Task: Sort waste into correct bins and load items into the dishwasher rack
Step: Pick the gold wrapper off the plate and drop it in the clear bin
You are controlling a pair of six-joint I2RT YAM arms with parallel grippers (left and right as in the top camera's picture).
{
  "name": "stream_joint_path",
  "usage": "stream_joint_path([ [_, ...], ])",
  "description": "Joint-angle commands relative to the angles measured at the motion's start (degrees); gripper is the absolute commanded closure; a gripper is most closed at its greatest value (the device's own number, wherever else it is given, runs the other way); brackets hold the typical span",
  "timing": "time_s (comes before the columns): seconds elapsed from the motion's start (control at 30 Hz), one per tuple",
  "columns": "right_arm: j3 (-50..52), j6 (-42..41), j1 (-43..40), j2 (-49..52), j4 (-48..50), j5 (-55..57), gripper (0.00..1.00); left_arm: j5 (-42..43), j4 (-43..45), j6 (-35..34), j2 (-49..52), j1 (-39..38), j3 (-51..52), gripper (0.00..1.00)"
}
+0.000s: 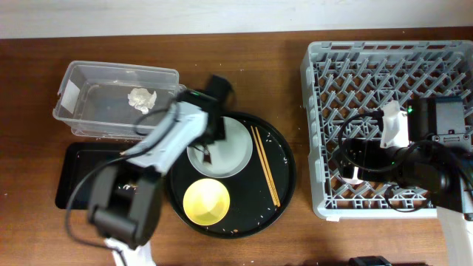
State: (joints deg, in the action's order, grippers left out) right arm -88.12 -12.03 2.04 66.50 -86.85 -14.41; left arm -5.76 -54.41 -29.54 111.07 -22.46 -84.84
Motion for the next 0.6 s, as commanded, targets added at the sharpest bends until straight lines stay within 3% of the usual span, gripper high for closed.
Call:
stream_joint_path([
  [0.0,0.09,-0.31,0.57,-0.11,-0.20,0.09,0.08,5.55,2.64,3.80,-7.30,9.68,-3.10,1.00],
  [0.17,0.09,-0.31,0.57,-0.11,-0.17,0.09,0.08,6.88,7.13,4.20,-6.86,21.57,-3.54,1.00],
  [0.2,0.09,-0.31,0.57,-0.11,-0.17,0.09,0.08,7.08,8.66,4.20,-6.08,23.58,-3.54,0.91],
  [0.23,0.09,-0.31,0.57,-0.11,-0.13,0.09,0.08,7.13,10.27,4.22,-5.53,25.38,-3.54,0.57],
  [0.33,0.09,-0.28,0.57,-0.11,-0.15,0.09,0.08,10.36,10.86,10.05,-5.73,26.77,-4.81,0.32],
  [0.43,0.09,-0.28,0.57,-0.11,-0.09,0.09,0.08,10.54,3.10,11.41,-7.48,26.34,-10.69,0.31],
  [0.57,0.09,-0.28,0.57,-0.11,-0.15,0.11,0.08,11.15,-9.73,20.41,-11.56,22.91,-19.15,0.36],
])
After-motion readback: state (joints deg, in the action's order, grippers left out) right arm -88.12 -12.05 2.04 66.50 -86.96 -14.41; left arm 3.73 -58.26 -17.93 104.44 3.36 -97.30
